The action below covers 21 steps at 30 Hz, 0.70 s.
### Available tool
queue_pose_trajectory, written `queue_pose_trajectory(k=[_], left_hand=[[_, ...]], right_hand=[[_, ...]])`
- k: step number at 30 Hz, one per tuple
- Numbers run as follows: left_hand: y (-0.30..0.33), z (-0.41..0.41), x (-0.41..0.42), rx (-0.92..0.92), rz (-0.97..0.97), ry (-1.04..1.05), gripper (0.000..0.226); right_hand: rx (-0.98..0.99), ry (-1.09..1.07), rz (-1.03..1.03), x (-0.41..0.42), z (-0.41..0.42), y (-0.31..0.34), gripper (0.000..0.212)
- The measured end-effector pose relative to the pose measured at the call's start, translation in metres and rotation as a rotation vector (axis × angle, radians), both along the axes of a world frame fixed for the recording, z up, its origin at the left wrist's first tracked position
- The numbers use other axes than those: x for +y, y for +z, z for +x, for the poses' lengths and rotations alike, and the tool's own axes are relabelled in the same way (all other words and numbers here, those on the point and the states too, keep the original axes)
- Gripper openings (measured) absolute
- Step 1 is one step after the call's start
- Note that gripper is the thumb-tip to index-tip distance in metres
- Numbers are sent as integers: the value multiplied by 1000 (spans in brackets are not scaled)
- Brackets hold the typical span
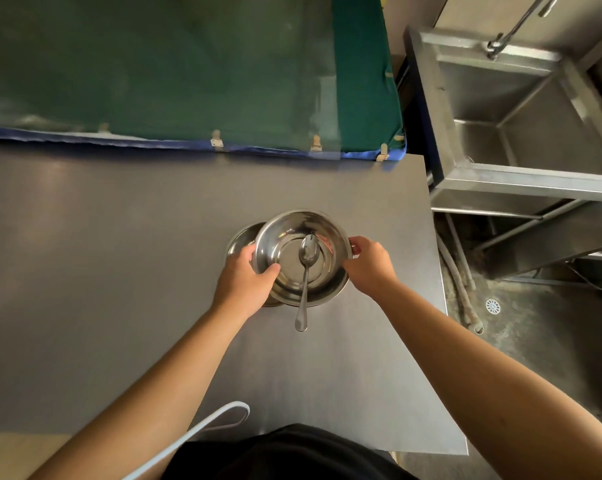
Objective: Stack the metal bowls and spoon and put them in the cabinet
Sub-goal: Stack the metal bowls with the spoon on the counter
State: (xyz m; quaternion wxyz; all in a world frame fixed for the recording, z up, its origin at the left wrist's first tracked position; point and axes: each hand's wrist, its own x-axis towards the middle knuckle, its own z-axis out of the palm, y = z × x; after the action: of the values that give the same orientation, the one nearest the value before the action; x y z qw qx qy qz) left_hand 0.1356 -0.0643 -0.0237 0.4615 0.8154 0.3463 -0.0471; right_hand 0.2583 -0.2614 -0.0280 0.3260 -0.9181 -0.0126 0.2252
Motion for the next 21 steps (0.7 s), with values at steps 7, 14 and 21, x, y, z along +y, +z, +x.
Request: queue_pose_trajectory(k=[7, 14, 21], left_hand=[[-7, -14, 36, 0, 33, 26, 26], [-28, -20, 55, 20, 43, -14, 16], [-37, -18, 57, 48, 82, -28, 40]], right_hand=[[41, 59, -28, 40, -11, -9, 34], [42, 97, -79, 55, -18, -20, 36], [7, 138, -148, 58, -18, -32, 32]])
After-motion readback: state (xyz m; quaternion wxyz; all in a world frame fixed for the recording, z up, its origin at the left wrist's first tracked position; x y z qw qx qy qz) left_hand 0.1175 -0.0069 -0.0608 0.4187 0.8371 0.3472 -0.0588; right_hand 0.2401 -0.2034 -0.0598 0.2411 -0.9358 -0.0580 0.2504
